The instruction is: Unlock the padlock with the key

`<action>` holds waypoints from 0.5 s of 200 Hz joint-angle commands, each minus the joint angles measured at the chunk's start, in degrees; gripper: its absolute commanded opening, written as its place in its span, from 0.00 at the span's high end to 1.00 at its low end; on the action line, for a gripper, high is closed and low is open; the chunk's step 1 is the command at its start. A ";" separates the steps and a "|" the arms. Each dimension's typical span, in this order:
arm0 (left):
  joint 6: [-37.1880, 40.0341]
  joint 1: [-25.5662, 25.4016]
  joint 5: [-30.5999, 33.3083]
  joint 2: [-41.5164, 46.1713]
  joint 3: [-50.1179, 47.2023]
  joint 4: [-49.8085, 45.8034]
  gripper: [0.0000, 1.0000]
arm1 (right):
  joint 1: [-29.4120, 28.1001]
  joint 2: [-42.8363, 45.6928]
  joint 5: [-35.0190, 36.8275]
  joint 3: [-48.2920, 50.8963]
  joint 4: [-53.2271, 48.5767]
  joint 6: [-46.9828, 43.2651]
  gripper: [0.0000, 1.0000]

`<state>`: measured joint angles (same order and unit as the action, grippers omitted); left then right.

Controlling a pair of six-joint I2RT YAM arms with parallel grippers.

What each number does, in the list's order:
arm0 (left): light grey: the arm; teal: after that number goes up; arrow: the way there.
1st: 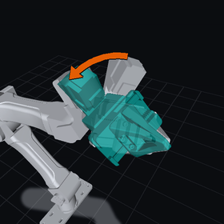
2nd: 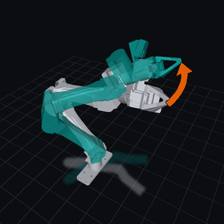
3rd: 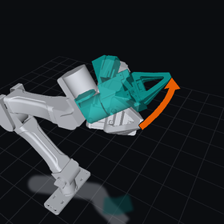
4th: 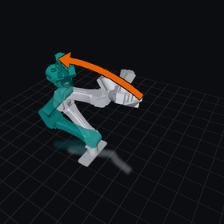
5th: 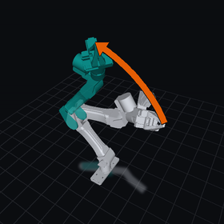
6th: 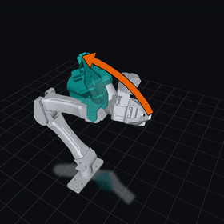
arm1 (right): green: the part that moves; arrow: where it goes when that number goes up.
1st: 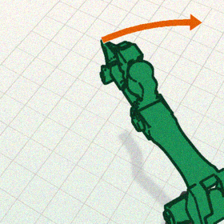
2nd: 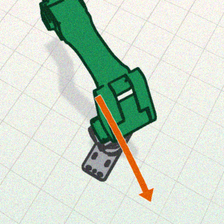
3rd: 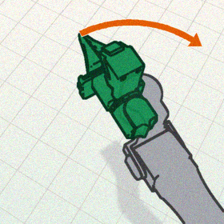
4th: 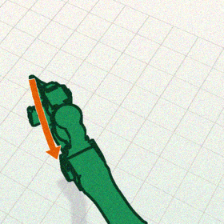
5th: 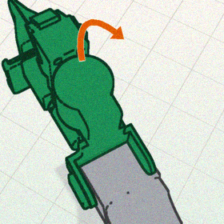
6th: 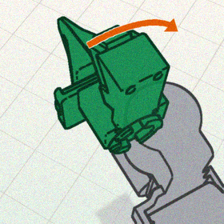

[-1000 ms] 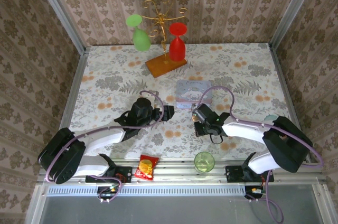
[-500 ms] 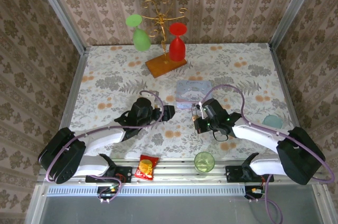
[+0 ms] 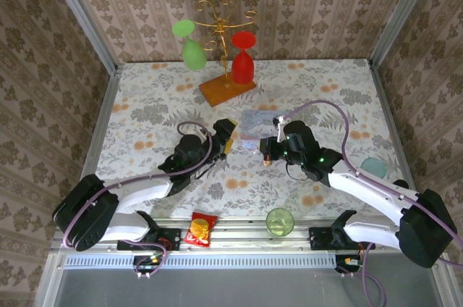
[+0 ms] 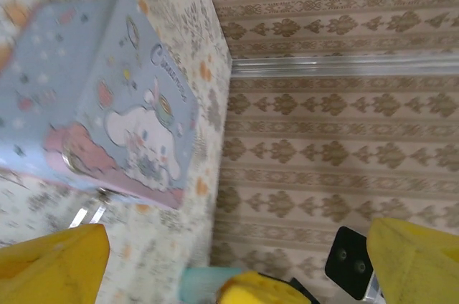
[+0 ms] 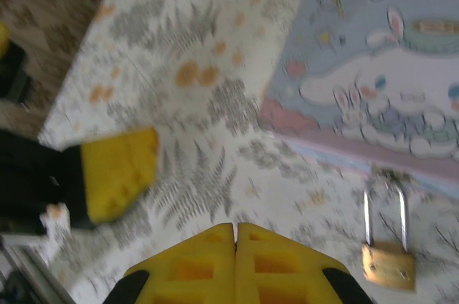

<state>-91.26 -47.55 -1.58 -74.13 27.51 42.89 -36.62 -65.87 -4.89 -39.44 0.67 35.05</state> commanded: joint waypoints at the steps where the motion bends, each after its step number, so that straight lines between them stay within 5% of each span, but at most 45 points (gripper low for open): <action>1: -11.69 -2.30 3.89 0.11 2.61 2.85 0.04 | -0.16 -1.73 3.92 -1.75 9.84 3.47 1.00; 100: -17.16 -8.60 11.99 -4.64 4.16 6.52 0.02 | -2.74 -4.09 3.06 0.46 22.34 4.85 1.00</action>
<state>-106.15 -55.48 7.33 -77.43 29.87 45.76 -38.70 -70.48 -2.52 -40.53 17.93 39.07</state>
